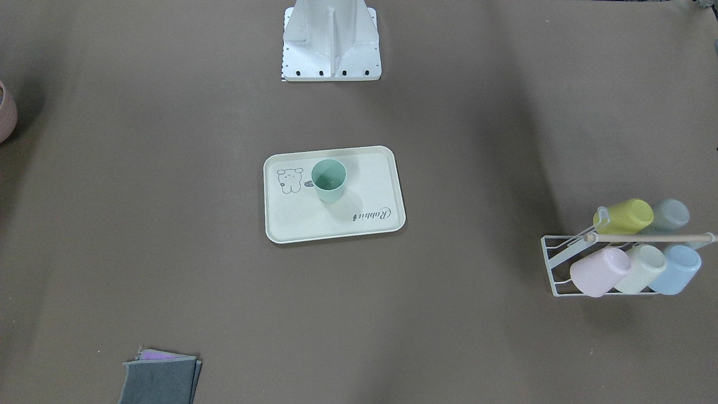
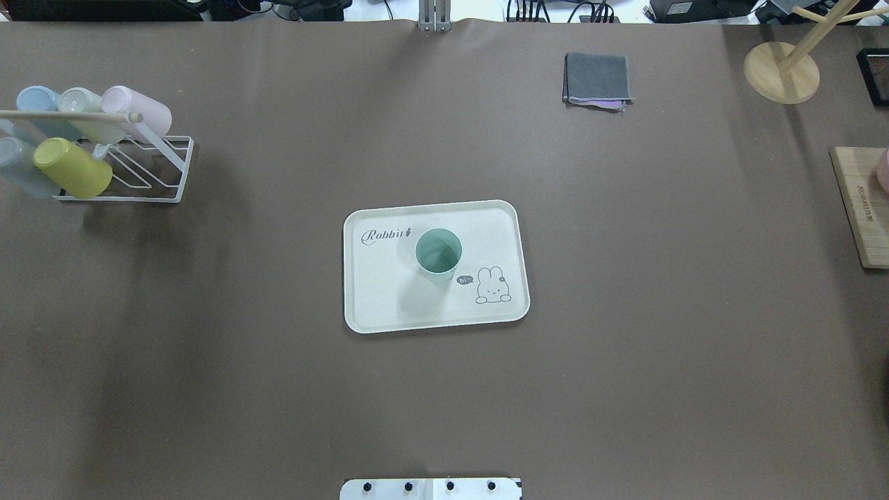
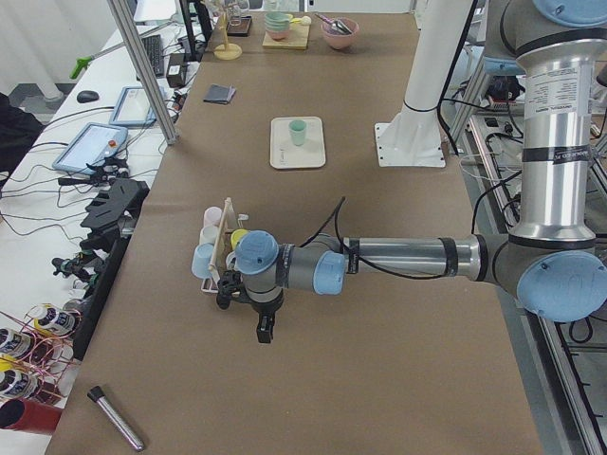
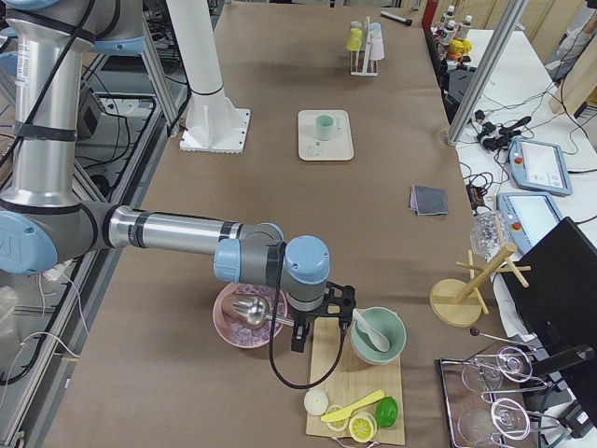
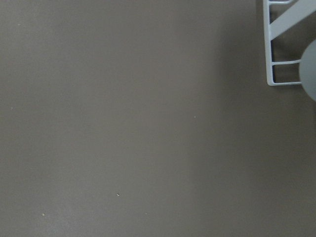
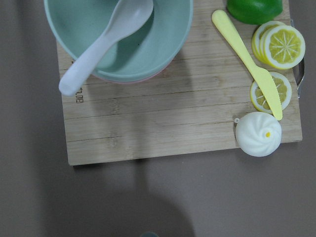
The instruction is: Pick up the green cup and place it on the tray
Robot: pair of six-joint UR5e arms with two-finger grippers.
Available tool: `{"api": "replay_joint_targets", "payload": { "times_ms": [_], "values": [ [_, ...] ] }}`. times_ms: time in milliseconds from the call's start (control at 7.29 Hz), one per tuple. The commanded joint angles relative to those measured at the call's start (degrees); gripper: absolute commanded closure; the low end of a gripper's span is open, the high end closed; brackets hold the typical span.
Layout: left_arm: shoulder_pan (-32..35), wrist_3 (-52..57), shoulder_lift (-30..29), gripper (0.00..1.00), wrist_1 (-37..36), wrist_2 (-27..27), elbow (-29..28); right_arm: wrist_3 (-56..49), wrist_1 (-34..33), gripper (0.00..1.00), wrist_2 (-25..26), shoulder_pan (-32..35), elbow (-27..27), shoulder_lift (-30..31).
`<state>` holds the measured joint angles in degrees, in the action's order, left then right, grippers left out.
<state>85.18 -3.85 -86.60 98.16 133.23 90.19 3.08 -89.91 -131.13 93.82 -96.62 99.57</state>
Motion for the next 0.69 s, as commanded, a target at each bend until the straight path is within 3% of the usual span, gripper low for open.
{"api": "replay_joint_targets", "payload": {
  "times_ms": [0,549],
  "values": [
    [0.07,-1.77,-0.41,0.02,0.45,0.02,-0.2,0.0,0.0,0.0,0.0,-0.04,0.03,0.01],
    [1.92,-1.61,0.55,0.02,-0.34,2.83,0.34,0.0,0.0,0.0,0.0,0.05,0.03,0.01]
  ]
}}
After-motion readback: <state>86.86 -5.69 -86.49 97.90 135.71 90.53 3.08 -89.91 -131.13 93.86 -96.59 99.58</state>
